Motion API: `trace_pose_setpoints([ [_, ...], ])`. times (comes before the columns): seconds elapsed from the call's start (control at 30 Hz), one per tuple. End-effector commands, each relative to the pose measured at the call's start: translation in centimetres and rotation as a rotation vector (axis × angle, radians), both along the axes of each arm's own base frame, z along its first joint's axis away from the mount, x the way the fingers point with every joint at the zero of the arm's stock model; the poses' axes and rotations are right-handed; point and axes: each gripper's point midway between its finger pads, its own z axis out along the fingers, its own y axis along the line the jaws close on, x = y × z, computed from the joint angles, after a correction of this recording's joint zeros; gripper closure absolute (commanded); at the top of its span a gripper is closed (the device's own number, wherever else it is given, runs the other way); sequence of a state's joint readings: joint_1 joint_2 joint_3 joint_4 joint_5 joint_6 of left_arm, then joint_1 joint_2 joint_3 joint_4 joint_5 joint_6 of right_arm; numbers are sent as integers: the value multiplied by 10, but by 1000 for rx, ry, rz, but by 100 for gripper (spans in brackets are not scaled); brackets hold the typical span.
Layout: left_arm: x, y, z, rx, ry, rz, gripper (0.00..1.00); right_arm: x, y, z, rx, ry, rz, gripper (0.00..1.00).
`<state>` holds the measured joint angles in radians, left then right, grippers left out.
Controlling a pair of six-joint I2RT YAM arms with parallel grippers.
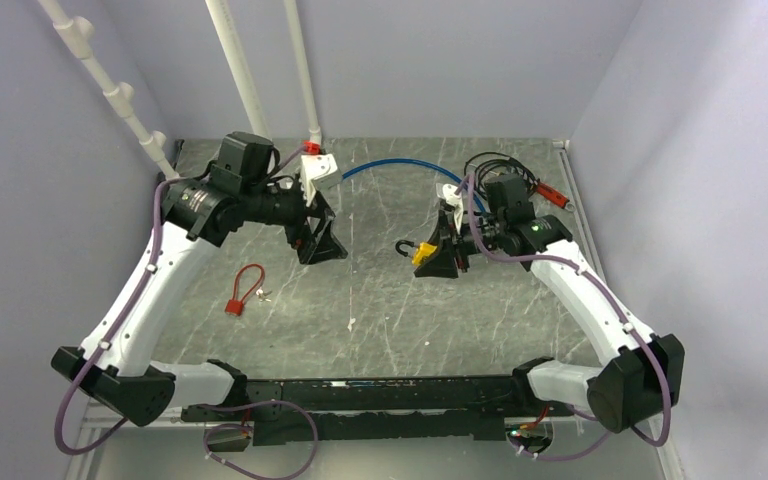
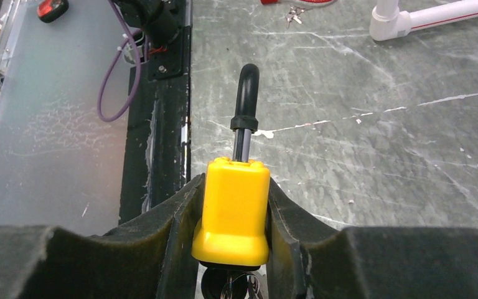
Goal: Lock with the key
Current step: Lock the lock.
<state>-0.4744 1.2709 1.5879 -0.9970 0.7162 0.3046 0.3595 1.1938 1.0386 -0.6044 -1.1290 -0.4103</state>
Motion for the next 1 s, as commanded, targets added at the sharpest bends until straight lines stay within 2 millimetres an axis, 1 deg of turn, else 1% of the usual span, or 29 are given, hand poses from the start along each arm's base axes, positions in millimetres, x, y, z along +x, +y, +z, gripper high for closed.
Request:
trace_pose_setpoints([
  [0.0,-6,-8,-9,-1,22,-114,1,-2,-1,16,-11,-98,68,100],
  [0.13,-3,-18,-14,-43,18,-163,1,-2,0,19,-4,-138,59,100],
  [0.23,0,-26,-13,-114,-30,-176,4,-8,4,19,-1,-179,63,100],
  [0.3,-1,-31,-14,-150,-87,-211,8,-12,5,13,-21,-173,83,100],
  [0.37,-3,-39,-20,-149,-129,-248,13,-13,5,4,-49,-172,98,100],
  [0.43,-4,-48,-29,-145,-129,-277,17,-12,4,-5,-72,-176,115,100],
  [0.5,-8,-57,-38,-132,-116,-325,19,-11,2,-13,-102,-166,120,100],
  [0.6,-7,-64,-53,-127,-99,-357,20,-6,-3,-25,-154,-186,97,100],
  [0.7,-10,-69,-63,-145,-143,-416,22,-4,-4,-24,-154,-246,89,100],
  [0.8,-6,-73,-63,-173,-192,-392,26,5,0,-19,-127,-292,54,100],
  [0.87,-7,-74,-67,-176,-223,-384,28,18,3,-24,-112,-335,-5,100],
  [0.97,-6,-73,-59,-184,-212,-344,27,26,2,-28,-118,-379,-56,100],
])
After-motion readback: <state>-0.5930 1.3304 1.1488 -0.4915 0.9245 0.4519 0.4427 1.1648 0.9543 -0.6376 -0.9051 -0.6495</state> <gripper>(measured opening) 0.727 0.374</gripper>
